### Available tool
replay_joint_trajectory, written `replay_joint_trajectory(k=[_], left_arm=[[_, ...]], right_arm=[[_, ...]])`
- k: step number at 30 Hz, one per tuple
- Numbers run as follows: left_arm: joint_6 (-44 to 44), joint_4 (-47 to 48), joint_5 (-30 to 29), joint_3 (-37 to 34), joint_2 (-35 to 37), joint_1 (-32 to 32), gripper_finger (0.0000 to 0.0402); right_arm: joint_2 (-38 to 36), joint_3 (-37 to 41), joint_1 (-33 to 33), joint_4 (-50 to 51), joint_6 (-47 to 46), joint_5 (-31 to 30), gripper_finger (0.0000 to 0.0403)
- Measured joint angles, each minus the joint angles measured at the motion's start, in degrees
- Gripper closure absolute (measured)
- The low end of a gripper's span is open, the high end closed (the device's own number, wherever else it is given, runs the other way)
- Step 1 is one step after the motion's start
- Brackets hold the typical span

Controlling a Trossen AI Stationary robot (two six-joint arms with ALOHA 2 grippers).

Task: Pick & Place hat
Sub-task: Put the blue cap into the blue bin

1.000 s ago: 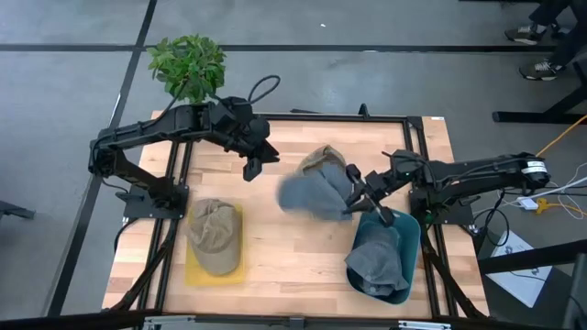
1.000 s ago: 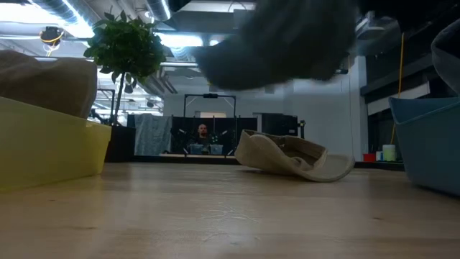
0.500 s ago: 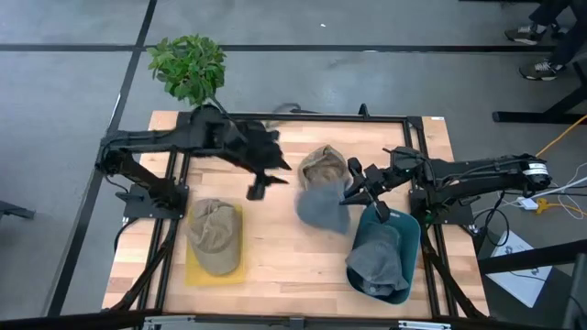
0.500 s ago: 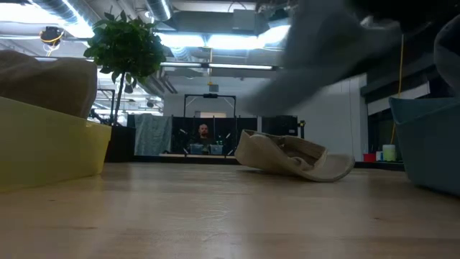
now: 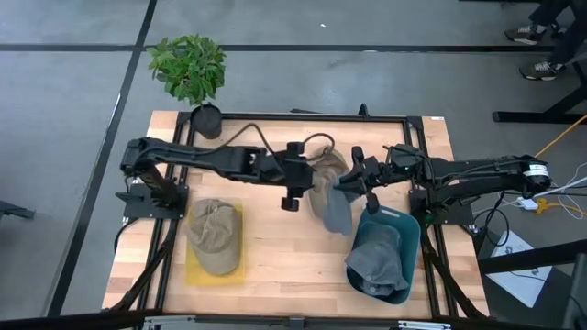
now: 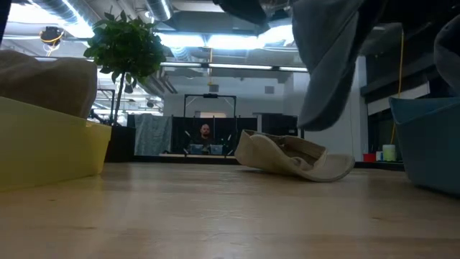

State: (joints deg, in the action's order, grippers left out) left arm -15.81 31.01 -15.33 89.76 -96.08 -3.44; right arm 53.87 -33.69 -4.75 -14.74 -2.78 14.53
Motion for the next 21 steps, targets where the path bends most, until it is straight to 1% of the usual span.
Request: replay_joint_trajectory(k=[2, 6, 9, 12, 15, 21], left_arm=[[-0.02, -1.33, 0.04, -0.02, -1.51, 0.00, 0.0200], [-3.12, -5.31, -0.94, -0.02, -2.77, 0.04, 0.0187], [-3.87, -8.63, -3.17, -0.02, -2.88, 0.07, 0.0185], [-2.68, -12.42, -3.63, -0.02, -2.86, 0.08, 0.0187], [-1.57, -14.24, -2.34, -0.02, -2.86, 0.07, 0.0186], [0.56, -14.00, 2.44, -0.02, -3.41, 0.07, 0.0186]], right_arm=[[0.00, 0.00, -0.02, -0.02, 0.21, -0.49, 0.0368], [0.00, 0.00, -0.02, -0.01, 0.26, -0.58, 0.0365], [0.15, 0.00, 0.00, 0.07, 0.52, -1.55, 0.0366], [0.83, 0.00, -0.02, 0.10, 1.12, -1.92, 0.0367], [1.86, 0.00, -0.02, -0.14, 1.54, -2.15, 0.0365], [3.69, 0.09, 0.04, -2.14, 3.04, -2.49, 0.0368]])
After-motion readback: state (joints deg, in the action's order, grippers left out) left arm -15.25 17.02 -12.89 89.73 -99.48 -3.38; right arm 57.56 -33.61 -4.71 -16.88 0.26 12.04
